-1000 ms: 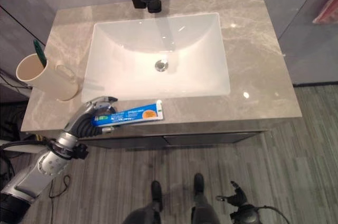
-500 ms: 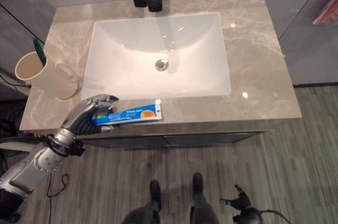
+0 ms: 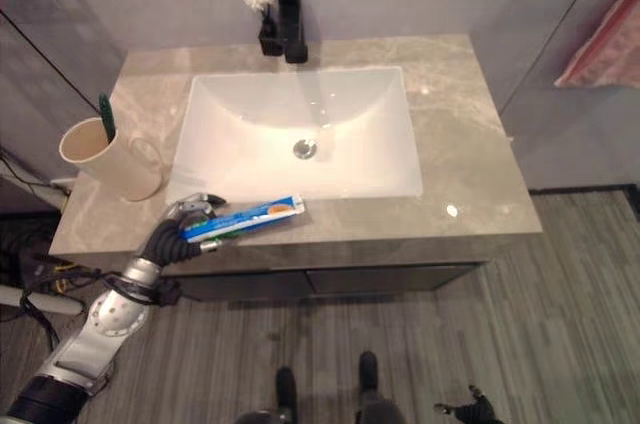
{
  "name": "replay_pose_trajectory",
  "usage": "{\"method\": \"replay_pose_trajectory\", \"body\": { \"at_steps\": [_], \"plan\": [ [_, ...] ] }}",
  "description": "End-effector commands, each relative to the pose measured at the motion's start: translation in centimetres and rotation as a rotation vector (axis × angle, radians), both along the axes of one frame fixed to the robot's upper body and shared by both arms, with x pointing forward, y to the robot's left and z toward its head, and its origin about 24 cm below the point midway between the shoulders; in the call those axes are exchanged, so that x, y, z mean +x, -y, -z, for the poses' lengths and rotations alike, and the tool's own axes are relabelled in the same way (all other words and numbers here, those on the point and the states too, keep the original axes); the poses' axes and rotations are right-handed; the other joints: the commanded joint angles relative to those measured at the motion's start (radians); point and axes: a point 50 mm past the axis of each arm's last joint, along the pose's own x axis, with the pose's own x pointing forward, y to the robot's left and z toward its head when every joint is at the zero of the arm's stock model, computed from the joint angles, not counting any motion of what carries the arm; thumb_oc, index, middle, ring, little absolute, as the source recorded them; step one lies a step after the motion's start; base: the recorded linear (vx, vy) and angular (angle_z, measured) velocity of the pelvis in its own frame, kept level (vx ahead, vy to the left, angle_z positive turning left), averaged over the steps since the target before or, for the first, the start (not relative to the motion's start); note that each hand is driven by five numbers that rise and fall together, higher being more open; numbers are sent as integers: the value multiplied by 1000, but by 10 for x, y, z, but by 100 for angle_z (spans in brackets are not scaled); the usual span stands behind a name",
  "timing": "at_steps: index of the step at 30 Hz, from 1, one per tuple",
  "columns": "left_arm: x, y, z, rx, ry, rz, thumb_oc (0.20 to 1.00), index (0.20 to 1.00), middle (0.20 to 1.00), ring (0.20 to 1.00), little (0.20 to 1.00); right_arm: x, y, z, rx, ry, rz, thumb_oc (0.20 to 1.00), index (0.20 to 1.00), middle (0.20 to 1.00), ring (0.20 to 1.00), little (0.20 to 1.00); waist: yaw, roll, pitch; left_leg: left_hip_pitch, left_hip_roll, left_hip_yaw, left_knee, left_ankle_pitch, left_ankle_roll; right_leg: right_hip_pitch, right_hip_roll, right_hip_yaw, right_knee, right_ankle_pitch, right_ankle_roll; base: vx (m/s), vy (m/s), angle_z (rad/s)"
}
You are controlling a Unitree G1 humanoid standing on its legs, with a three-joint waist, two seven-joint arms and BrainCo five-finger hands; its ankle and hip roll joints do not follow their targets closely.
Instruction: Put brush and paste in cup on sink, flatten towel.
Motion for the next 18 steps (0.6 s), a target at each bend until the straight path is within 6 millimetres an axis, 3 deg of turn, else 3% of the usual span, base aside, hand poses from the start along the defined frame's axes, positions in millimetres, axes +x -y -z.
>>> {"method": "replay_pose_trajectory", "body": {
  "at_steps": [1, 11, 17, 18],
  "plan": [
    [-18, -4, 23, -63, -129, 8, 200, 200, 200, 200, 200, -13, -9, 6, 30, -36, 19, 1000, 1000, 1000, 1000, 1000, 11, -51, -27, 7, 32, -52, 8, -7, -21, -4, -99, 39, -1, 20, 82, 0, 0, 0],
    [-15, -7, 31, -18, -150, -29, 200, 200, 200, 200, 200, -16, -12, 8, 43, -49, 20, 1000, 1000, 1000, 1000, 1000, 10, -64, -45, 20, 36, -51, 3, -8, -23, 12, -97, 33, -1, 14, 84, 0, 0, 0],
    [-3, -11, 11, 211, -13, -40, 200, 200, 200, 200, 200, -24, -6, 8, 50, -24, 166, 1000, 1000, 1000, 1000, 1000, 4, -72, -62, 34, 40, -49, 3, -15, -26, 24, -96, 33, -1, 10, 86, 0, 0, 0],
    [3, -12, -2, 253, 65, -62, 200, 200, 200, 200, 200, -26, -2, 6, 53, 5, 249, 1000, 1000, 1000, 1000, 1000, 1, -75, -70, 42, 42, -48, 3, -18, -28, 32, -95, 32, -1, 8, 85, 31, -13, -1]
  ]
}}
